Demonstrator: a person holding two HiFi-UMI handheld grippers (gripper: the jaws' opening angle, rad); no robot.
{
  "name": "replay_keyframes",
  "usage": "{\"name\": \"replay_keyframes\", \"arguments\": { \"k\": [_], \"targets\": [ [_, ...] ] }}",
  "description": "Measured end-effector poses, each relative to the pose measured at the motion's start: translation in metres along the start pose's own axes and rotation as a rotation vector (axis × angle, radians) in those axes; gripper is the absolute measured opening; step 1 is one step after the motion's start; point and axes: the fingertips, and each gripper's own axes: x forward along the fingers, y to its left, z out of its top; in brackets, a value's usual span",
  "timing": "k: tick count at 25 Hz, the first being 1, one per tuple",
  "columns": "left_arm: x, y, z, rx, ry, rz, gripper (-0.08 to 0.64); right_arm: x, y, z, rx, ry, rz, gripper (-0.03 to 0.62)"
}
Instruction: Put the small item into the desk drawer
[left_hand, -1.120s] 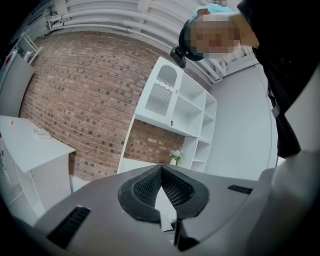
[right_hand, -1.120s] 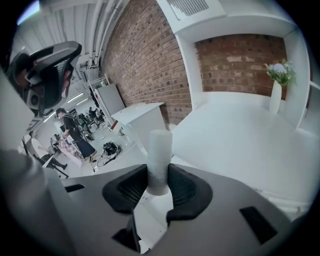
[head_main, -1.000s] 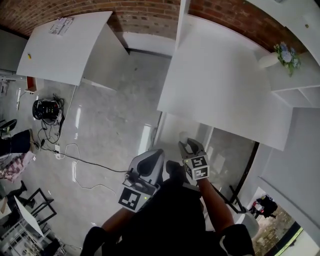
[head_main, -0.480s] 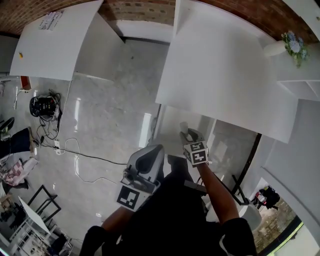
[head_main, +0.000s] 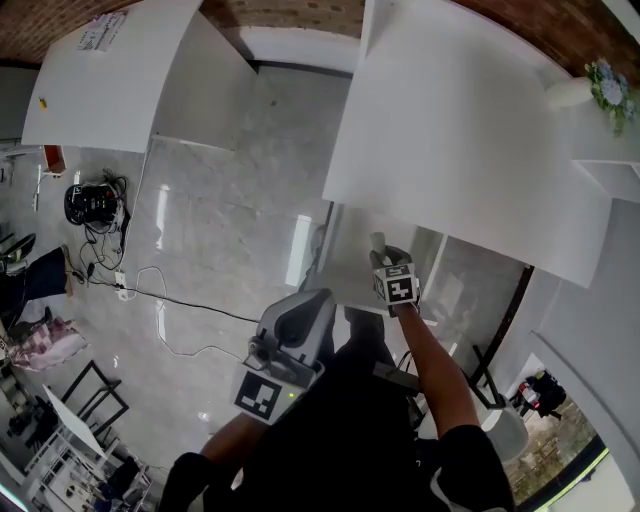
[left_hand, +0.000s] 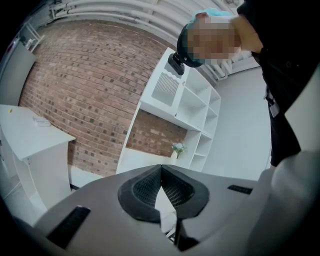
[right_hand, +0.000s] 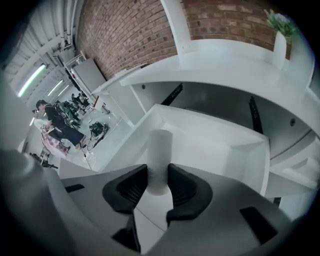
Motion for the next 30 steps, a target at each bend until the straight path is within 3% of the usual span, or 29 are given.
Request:
{"name": "replay_keyframes", "arguments": {
  "k": [11,30],
  "targets": [
    [0.004,0.015,-0.017,-0.014,0.044,-0.004,0.023,0.050,-0.023,-0.033,0.071,0.099,-0.023,0.141],
    [0.009,0.026,-0.025,-0.007,0.075,-0.005,0.023,0.075,-0.034,-0.055,0.153,0.212,-0.040,0.144]
  ]
}}
